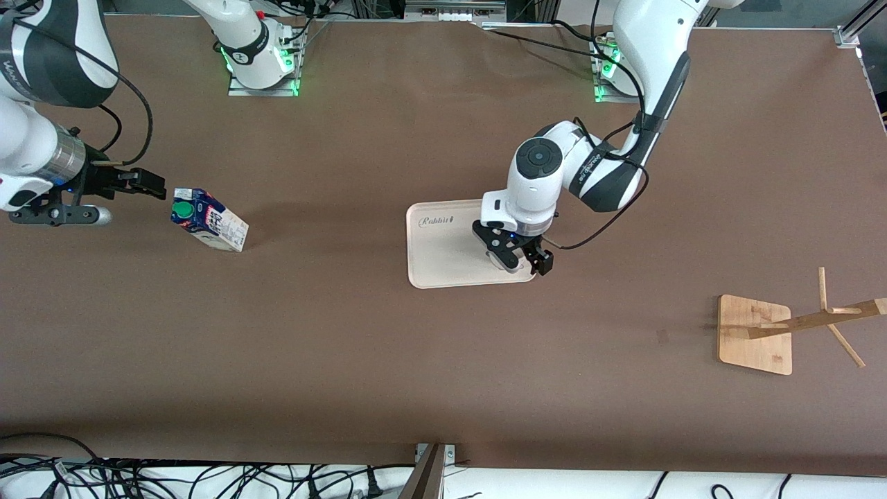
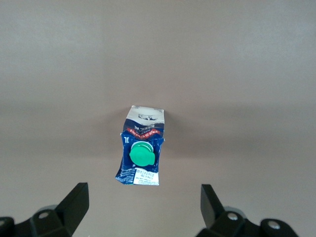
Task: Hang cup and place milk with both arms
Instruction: 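Grasp the white mug rim with the left gripper while the right gripper withdraws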
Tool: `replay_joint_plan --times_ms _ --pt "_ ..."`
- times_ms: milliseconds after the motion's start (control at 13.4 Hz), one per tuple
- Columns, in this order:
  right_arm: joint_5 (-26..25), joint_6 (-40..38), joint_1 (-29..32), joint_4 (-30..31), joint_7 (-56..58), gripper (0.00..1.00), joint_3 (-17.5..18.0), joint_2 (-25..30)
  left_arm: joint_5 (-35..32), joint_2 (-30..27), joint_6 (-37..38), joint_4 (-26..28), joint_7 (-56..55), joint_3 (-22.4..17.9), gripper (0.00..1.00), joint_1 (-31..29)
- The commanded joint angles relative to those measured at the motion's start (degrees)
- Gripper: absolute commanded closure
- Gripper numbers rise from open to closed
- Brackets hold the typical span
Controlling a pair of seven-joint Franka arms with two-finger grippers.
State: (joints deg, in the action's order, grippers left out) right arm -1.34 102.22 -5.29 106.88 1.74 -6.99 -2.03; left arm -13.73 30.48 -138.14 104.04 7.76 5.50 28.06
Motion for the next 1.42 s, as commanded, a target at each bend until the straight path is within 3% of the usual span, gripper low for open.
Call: replay_joint_plan --times_ms 0,75,149,299,373,672,821,1119,1343 --pt "1.7 -4.1 1.0 -3.4 -1.0 0.0 1.4 1.1 -1.2 1.1 0.0 0.0 0.5 0.2 0.0 -0.1" --pt "1.7 -6.3 1.0 -4.6 -1.4 0.0 1.5 1.4 -1.2 1.2 -0.1 0.0 0.8 0.2 0.09 -0.1" --pt "2.0 -6.4 0.9 -5.8 -1.7 0.0 1.6 1.6 -1.3 1.3 -0.2 -0.1 1.1 0.2 0.4 -0.1" --pt "3.4 -6.4 0.6 -10.2 -0.6 0.0 1.6 1.1 -1.3 1.5 -0.2 -0.4 1.1 0.2 0.88 -0.1" --pt "2.5 -6.8 0.3 -11.6 -1.1 0.0 1.8 1.1 -1.3 1.5 -0.2 -0.5 1.1 0.2 1.0 0.0" --pt "2.6 -7.2 1.5 -13.4 -1.1 0.0 0.9 1.1 -1.3 1.5 -0.2 -0.6 0.6 0.2 1.0 0.2" --pt "2.3 -12.8 2.8 -14.9 -1.1 0.0 1.5 1.1 -0.9 0.7 0.0 -0.6 0.5 0.2 1.0 -0.1" --pt "1.5 -13.5 4.6 -16.5 -0.6 0.0 2.4 1.0 -0.6 -4.5 1.5 -0.2 0.8 0.2 1.0 -2.3" --pt "-2.0 -13.6 5.0 -16.5 -0.4 0.0 4.7 0.9 -0.7 -8.6 7.2 -0.5 1.2 0.2 1.0 -3.5"
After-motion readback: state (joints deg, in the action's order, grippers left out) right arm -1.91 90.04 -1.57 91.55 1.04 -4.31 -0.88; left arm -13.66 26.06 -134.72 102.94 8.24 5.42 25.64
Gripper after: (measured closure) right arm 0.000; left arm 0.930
